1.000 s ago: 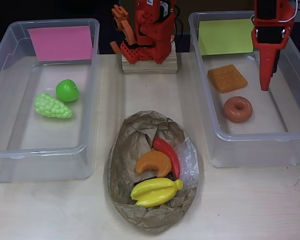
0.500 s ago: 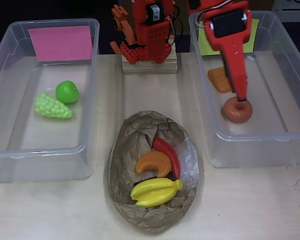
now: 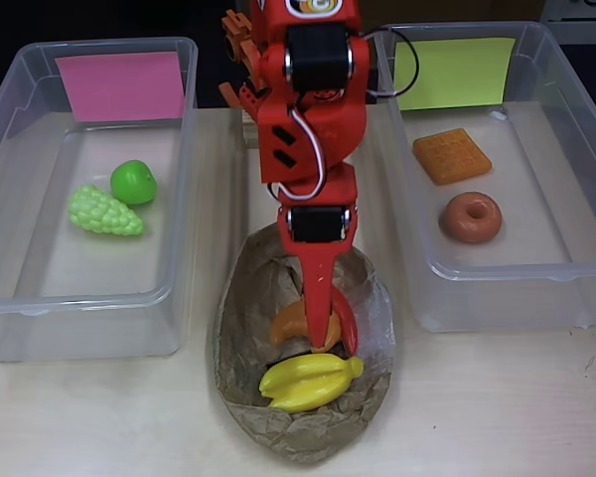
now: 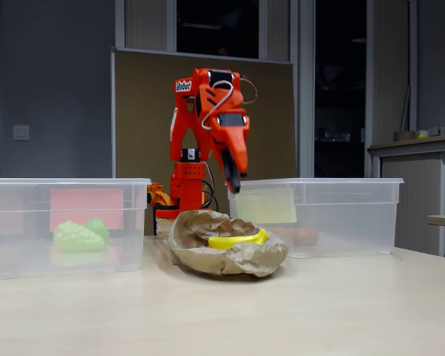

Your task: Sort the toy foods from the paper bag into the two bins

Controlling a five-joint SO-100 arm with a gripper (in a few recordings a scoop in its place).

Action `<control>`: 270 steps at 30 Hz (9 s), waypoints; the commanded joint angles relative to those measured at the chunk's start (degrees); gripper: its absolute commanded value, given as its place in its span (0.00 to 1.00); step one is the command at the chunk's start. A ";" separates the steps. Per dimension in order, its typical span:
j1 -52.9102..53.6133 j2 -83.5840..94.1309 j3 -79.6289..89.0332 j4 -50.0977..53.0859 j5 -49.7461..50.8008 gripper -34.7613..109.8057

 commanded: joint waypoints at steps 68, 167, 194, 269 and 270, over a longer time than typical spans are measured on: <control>48.78 61.61 28.92 28.48 27.33 0.24; -4.66 1.58 14.77 -9.32 12.39 0.46; 1.41 -15.03 3.87 -7.38 10.81 0.29; -69.35 -8.96 9.23 -15.73 115.84 0.33; -69.26 -8.96 10.02 -16.70 115.66 0.34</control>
